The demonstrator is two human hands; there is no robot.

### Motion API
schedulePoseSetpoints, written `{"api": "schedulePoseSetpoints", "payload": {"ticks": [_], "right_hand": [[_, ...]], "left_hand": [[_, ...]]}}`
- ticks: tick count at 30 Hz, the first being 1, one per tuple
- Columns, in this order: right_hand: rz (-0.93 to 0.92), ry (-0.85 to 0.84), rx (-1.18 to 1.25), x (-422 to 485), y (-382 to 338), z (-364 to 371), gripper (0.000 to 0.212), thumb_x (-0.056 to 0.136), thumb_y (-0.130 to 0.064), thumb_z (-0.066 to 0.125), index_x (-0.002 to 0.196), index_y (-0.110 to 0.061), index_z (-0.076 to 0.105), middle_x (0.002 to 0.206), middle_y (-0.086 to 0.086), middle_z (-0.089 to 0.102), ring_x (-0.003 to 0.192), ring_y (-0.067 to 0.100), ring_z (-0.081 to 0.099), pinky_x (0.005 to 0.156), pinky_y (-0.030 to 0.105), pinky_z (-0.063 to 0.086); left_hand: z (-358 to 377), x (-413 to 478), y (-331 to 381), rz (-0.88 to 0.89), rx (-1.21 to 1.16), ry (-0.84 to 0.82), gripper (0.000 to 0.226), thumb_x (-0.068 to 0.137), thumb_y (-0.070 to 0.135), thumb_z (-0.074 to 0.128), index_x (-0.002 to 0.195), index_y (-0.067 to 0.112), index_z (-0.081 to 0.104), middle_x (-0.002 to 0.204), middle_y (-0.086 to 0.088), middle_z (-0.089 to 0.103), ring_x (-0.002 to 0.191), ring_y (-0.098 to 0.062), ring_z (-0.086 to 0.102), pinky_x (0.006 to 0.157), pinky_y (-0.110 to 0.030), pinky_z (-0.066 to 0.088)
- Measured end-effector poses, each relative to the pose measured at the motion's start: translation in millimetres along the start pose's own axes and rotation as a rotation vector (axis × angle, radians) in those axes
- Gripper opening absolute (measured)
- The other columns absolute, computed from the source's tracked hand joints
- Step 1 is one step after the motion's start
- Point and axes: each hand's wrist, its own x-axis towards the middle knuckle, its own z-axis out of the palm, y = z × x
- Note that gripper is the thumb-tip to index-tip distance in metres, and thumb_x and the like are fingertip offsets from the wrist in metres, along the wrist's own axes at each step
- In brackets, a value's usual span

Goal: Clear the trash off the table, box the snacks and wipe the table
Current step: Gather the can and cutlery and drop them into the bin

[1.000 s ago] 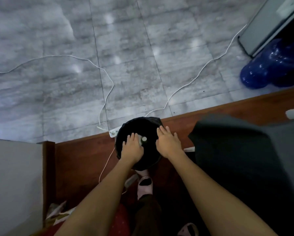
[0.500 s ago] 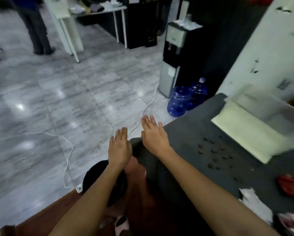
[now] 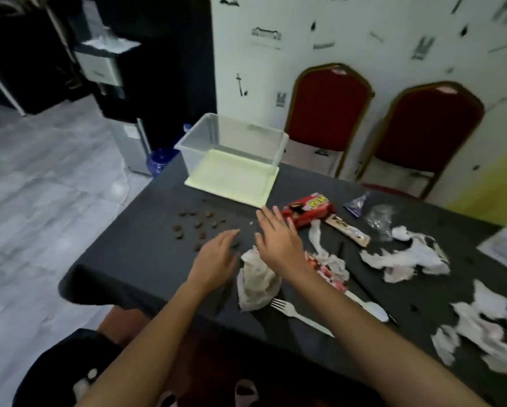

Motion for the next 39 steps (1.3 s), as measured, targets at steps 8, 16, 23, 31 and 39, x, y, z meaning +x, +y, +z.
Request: {"api": "schedulePoseSetpoints", "payload": {"ticks": [8,16,23,31,39], "right_hand": [[0.269,-0.206,-0.076,-71.0,93.4,12.4,0.079,0.081,-0.057,0.056,0.146,-0.024,0.027,0.146,0.002,0.040,0.134,0.026,0.037,0.108,0.045,0.030],[0.443,-0.031,0.119,-88.3,122.5,-1.8,0.077,0.077,-0.048,0.062,0.143,-0.025,0.030,0.133,0.005,0.049,0.118,0.027,0.048,0.095,0.041,0.041],[0.685,0.204,0.161,-105.4,174.2,-41.5,0.078,0.078,-0.045,0.067,0.142,-0.021,0.032,0.129,0.009,0.053,0.115,0.027,0.051,0.095,0.042,0.044],[0.857,0.198,0.205,-150.7,201.4,-37.1,0.077,0.078,-0.043,0.065,0.144,-0.023,0.030,0.137,0.007,0.049,0.120,0.029,0.048,0.098,0.044,0.043],[0.914,0.216,0.203,-163.2,211.9,-36.7,0.080,0.080,-0.044,0.066,0.146,-0.025,0.025,0.138,0.008,0.047,0.122,0.028,0.046,0.100,0.044,0.041]], "left_hand": [[61.0,11.9,47.8,0.064,0.357,-0.593,0.077,0.087,0.043,0.055,0.150,0.030,0.012,0.154,-0.002,0.020,0.141,-0.025,0.021,0.107,-0.043,0.036],[64.8,31.4,59.2,0.009,0.234,-0.416,0.029,0.091,0.013,0.049,0.118,0.013,0.059,0.119,-0.011,0.055,0.109,-0.031,0.055,0.083,-0.033,0.043],[86.2,44.1,132.2,0.356,0.156,-0.516,0.031,0.090,0.023,0.055,0.120,0.020,0.059,0.132,0.001,0.048,0.118,-0.019,0.049,0.087,-0.034,0.048],[129.4,29.7,150.6,0.614,0.261,-0.701,0.025,0.089,0.014,0.054,0.113,0.013,0.056,0.122,-0.006,0.054,0.114,-0.025,0.050,0.084,-0.035,0.044],[127.1,81.0,162.2,0.372,0.247,-0.597,0.089,0.080,-0.004,0.056,0.148,0.035,0.014,0.152,-0.006,0.019,0.118,-0.029,0.051,0.084,-0.038,0.052]]}}
